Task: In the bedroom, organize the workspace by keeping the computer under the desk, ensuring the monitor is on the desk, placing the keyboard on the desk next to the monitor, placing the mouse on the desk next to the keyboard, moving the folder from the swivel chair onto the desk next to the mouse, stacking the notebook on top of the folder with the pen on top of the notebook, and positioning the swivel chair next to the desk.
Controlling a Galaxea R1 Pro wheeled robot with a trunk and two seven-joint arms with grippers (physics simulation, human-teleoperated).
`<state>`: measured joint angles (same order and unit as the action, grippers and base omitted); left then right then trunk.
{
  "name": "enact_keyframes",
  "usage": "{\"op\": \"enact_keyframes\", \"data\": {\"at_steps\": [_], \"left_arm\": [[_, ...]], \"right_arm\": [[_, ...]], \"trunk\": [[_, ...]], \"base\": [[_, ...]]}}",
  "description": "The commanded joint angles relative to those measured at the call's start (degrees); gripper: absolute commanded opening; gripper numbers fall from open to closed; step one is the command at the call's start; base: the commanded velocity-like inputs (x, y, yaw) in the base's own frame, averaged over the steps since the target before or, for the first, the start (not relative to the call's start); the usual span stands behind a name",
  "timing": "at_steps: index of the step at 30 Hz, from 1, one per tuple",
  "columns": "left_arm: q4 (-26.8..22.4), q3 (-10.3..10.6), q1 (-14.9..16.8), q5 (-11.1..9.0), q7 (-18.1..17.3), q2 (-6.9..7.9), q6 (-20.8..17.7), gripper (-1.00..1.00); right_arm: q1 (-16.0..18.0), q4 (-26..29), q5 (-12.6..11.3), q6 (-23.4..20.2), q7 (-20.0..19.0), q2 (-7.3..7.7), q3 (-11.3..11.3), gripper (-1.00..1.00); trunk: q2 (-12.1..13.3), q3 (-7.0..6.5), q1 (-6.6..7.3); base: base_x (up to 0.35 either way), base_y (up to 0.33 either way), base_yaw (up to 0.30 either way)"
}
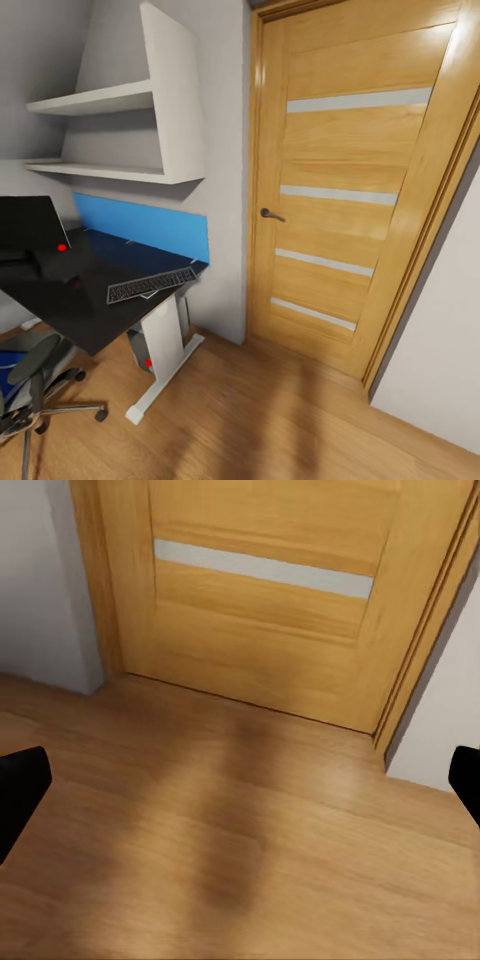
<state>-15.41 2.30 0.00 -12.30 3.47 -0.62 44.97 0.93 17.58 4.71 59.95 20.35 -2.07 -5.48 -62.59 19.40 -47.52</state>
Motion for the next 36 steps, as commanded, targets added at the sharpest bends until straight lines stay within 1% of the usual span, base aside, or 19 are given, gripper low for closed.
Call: {"op": "enact_keyframes", "data": {"at_steps": [1, 17, 23, 31, 36], "left_arm": [[-0.1, 0.3, 0.0, -0.1, 0.4, 0.01, 0.1, 1.00], [-0.1, 0.2, 0.0, 0.0, 0.3, 0.01, 0.2, 1.00], [-0.1, 0.2, 0.0, 0.0, 0.3, 0.01, 0.2, 1.00], [-0.1, 0.3, 0.0, 0.0, 0.3, 0.01, 0.2, 1.00], [-0.1, 0.3, 0.0, 0.0, 0.3, 0.01, 0.2, 1.00]], "right_arm": [[0.0, 0.0, 0.5, 0.1, 0.6, 0.00, -0.1, 1.00], [0.0, 0.6, 0.5, 0.1, 0.8, 0.03, -0.1, 1.00], [0.0, 0.6, 0.5, 0.1, 2.3, 0.02, -0.1, 1.00], [0.0, 0.7, 0.5, 0.1, 2.9, 0.03, -0.2, 1.00], [0.0, -0.7, 0.4, 0.1, 2.7, 0.15, -0.3, 1.00]], "trunk": [[0.0, 0.06, 0.00], [0.0, 0.06, 0.00], [0.0, 0.06, 0.00], [0.0, 0.06, 0.00], [0.0, 0.06, 0.00]], "base": [[0.000, 0.000, 0.291], [0.000, 0.000, 0.291], [0.000, 0.000, 0.291], [0.000, 0.000, 0.290], [0.000, 0.000, 0.291]]}}
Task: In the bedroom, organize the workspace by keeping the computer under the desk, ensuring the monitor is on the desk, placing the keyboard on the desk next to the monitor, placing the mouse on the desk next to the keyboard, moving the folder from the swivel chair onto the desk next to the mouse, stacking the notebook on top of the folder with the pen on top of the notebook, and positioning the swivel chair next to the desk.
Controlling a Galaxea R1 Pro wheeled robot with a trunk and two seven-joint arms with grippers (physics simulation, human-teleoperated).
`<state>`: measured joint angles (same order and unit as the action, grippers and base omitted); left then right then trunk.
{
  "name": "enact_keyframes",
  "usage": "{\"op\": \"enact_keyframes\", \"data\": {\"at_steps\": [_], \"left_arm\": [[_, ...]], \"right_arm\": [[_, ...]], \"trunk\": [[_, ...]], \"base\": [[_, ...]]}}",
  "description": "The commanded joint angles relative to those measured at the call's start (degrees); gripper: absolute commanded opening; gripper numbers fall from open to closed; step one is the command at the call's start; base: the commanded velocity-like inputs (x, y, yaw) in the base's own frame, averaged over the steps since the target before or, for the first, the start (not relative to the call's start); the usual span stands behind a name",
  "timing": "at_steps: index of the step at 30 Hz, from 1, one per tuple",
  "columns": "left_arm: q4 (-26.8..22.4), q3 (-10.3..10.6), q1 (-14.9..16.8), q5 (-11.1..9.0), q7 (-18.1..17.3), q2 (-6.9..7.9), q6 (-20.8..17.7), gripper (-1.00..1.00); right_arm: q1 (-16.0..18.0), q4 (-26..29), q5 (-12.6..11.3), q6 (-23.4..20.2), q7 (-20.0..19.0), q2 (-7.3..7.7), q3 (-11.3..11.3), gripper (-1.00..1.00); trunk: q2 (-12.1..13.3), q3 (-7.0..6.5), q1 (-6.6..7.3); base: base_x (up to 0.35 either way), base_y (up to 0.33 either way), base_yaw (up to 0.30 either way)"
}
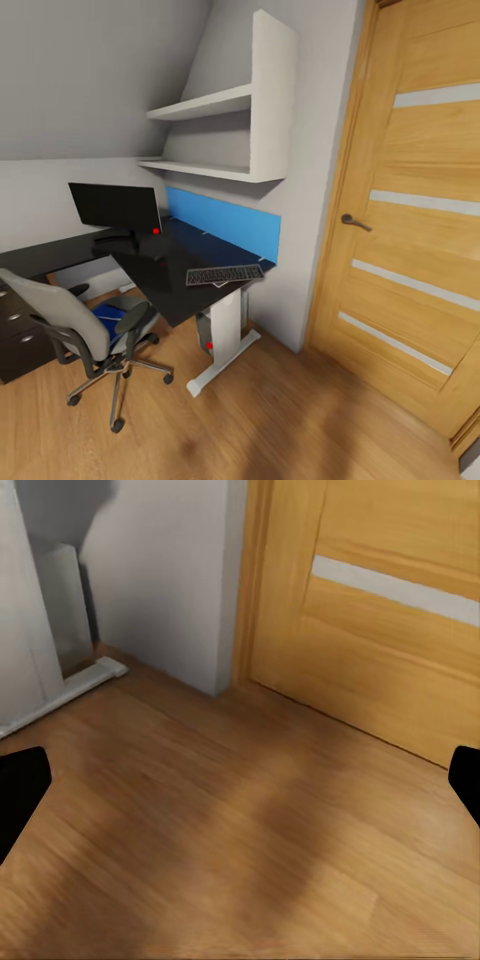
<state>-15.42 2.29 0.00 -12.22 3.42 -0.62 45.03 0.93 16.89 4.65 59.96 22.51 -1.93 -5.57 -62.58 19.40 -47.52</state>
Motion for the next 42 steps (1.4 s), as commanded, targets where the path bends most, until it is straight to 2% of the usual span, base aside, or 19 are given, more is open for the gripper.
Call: {"op": "enact_keyframes", "data": {"at_steps": [1, 10, 17, 28, 42], "left_arm": [[-0.1, 0.3, 0.0, -0.1, 0.4, 0.01, 0.1, 1.00], [-0.1, 0.3, 0.0, -0.1, 0.4, 0.01, 0.1, 1.00], [-0.1, 0.3, 0.0, -0.1, 0.4, -0.02, 0.1, 1.00], [-0.1, 0.3, 0.0, -0.1, 0.4, -0.01, 0.1, 1.00], [-0.1, 0.3, 0.0, -0.1, 0.4, 0.01, 0.1, 1.00]], "right_arm": [[0.0, -0.3, 0.5, 0.0, 0.6, 0.04, -0.2, 1.00], [0.1, -1.1, 0.4, -1.3, 0.2, 0.72, -0.1, 1.00], [0.2, -0.8, 0.4, -4.5, 0.2, 1.72, -0.1, 1.00], [0.2, -0.8, 0.4, -4.3, 0.2, 1.75, -0.1, 1.00], [0.2, -1.1, 0.4, -4.1, 0.2, 1.42, -0.3, 1.00]], "trunk": [[0.0, 0.06, 0.00], [0.0, 0.06, 0.00], [0.0, 0.06, 0.00], [0.0, 0.06, 0.00], [0.0, 0.06, 0.00]], "base": [[0.000, 0.000, 0.291], [0.000, 0.000, 0.291], [0.000, 0.000, 0.286], [0.000, -0.003, 0.279], [0.000, -0.209, 0.288]]}}
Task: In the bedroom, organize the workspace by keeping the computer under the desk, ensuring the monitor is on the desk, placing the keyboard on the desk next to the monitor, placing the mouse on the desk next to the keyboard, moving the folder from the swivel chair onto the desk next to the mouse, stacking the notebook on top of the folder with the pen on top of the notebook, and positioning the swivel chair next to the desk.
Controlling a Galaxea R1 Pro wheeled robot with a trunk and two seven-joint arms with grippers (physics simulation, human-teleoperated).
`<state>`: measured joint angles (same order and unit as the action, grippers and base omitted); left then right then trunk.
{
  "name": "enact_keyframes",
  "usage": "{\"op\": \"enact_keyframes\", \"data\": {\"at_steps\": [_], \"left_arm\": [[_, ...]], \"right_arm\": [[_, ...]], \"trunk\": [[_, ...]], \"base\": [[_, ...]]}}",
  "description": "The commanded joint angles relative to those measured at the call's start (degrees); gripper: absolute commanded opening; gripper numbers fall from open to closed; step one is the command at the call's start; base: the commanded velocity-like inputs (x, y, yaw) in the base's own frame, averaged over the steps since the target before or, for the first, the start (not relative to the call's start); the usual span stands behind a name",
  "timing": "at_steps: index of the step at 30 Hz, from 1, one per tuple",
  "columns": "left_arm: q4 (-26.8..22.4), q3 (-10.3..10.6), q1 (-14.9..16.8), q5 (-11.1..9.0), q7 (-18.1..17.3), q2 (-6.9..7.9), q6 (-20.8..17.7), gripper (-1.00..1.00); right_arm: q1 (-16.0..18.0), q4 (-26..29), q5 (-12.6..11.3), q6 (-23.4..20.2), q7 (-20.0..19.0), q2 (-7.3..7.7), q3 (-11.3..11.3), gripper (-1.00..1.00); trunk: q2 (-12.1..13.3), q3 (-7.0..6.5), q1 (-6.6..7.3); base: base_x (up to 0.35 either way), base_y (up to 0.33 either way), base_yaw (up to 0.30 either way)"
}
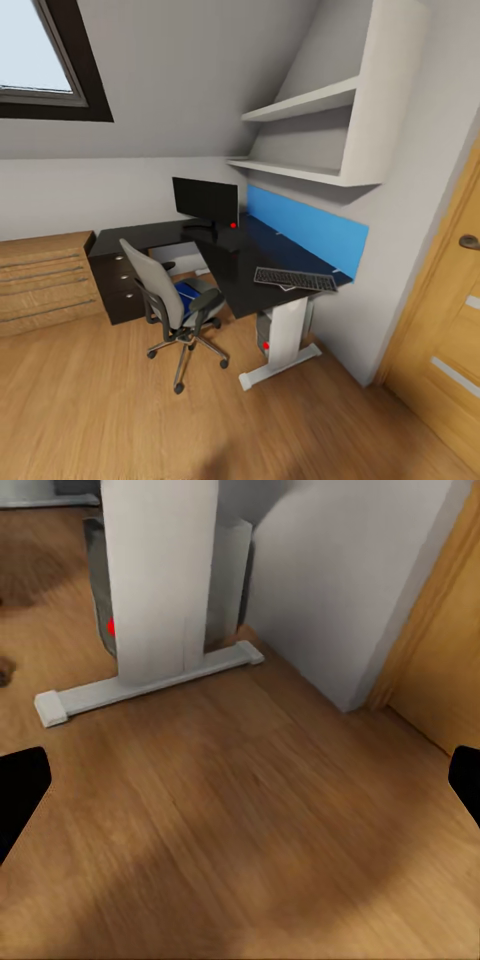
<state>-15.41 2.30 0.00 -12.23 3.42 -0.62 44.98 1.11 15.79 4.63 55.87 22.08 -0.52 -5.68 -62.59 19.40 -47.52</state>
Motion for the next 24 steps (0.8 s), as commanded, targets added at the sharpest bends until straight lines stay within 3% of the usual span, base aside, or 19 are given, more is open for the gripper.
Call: {"op": "enact_keyframes", "data": {"at_steps": [1, 17, 24], "left_arm": [[-0.1, 0.3, 0.0, -0.1, 0.4, 0.01, 0.1, 1.00], [-0.1, 0.3, 0.0, -0.1, 0.4, -0.01, 0.1, 1.00], [-0.1, 0.3, 0.0, -0.1, 0.4, 0.01, 0.1, 1.00]], "right_arm": [[0.0, 0.0, 0.5, 0.0, 0.6, 0.01, -0.2, 1.00], [0.0, -0.1, 0.5, 0.0, 0.6, 0.00, -0.3, 1.00], [0.0, -0.1, 0.6, 0.0, 0.6, 0.00, -0.3, 1.00]], "trunk": [[0.0, 0.06, 0.00], [0.0, 0.06, 0.00], [0.0, 0.06, 0.00]], "base": [[0.000, -0.046, 0.288], [0.000, -0.008, 0.292], [0.000, -0.206, 0.293]]}}
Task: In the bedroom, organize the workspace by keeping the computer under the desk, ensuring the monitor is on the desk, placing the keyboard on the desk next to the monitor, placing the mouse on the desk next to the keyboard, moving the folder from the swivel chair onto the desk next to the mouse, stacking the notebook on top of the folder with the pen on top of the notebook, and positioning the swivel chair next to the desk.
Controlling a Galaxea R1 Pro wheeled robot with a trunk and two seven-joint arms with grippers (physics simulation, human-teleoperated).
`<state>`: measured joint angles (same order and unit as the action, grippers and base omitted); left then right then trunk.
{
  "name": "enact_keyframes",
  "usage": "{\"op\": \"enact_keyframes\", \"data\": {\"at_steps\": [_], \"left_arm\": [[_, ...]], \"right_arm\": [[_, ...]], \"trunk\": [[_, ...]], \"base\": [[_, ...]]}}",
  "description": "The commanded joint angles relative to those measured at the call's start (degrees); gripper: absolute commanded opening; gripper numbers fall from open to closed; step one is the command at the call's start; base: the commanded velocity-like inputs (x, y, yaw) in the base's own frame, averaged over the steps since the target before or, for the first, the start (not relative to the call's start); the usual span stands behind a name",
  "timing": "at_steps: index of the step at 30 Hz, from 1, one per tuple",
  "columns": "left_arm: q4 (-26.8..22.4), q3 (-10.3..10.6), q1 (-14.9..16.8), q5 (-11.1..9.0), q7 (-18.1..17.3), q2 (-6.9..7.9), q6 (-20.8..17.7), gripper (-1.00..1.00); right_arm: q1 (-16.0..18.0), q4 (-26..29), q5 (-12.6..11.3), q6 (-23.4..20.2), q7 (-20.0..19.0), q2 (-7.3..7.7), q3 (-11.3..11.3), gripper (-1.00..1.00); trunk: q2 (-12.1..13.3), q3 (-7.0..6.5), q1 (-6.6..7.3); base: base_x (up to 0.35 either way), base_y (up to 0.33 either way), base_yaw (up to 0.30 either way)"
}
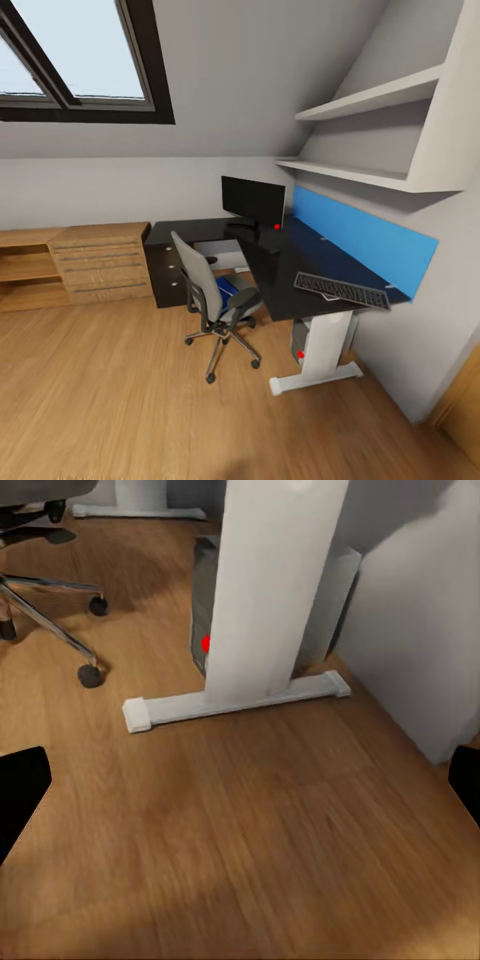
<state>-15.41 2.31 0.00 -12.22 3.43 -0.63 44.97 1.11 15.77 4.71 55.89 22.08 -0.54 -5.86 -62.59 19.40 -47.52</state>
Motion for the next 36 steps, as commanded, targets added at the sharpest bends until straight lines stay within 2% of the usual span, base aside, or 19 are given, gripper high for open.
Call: {"op": "enact_keyframes", "data": {"at_steps": [1, 13, 22, 27, 33, 36], "left_arm": [[-0.1, 0.3, 0.0, -0.1, 0.4, 0.01, 0.1, 1.00], [-0.1, 0.3, 0.0, -0.1, 0.4, 0.01, 0.1, 1.00], [-0.1, 0.1, 0.0, -0.1, 0.4, 0.02, 0.3, 1.00], [-0.4, 0.2, 0.0, -0.1, 0.2, -1.32, 0.3, 1.00], [-0.4, 0.2, 0.0, 0.0, 0.4, -3.27, 0.1, 1.00], [-0.4, 0.2, 0.0, 0.0, 0.5, -3.41, 0.0, 1.00]], "right_arm": [[0.0, -0.1, 0.5, 0.0, 0.6, 0.01, -0.2, 1.00], [0.0, -0.2, 0.4, 0.0, 0.6, 0.01, -0.2, 1.00], [0.0, -0.6, 0.1, -0.4, 0.7, 0.27, 0.1, 1.00], [0.3, -2.2, 0.4, -0.2, 0.3, -0.47, 0.0, 1.00], [0.4, -0.2, 0.5, 0.1, 0.2, 1.32, -0.2, 1.00], [0.4, 0.7, 0.5, 0.0, 0.1, 1.89, -0.3, 1.00]], "trunk": [[0.0, 0.06, 0.00], [0.0, 0.06, 0.00], [0.0, 0.06, 0.00], [0.0, 0.06, 0.00], [0.0, 0.06, 0.00], [-1.2, 0.60, -0.66]], "base": [[0.000, -0.284, 0.293], [0.000, -0.303, 0.291], [0.000, -0.072, 0.045], [0.000, 0.000, 0.000], [0.000, 0.000, 0.000], [0.000, 0.000, 0.000]]}}
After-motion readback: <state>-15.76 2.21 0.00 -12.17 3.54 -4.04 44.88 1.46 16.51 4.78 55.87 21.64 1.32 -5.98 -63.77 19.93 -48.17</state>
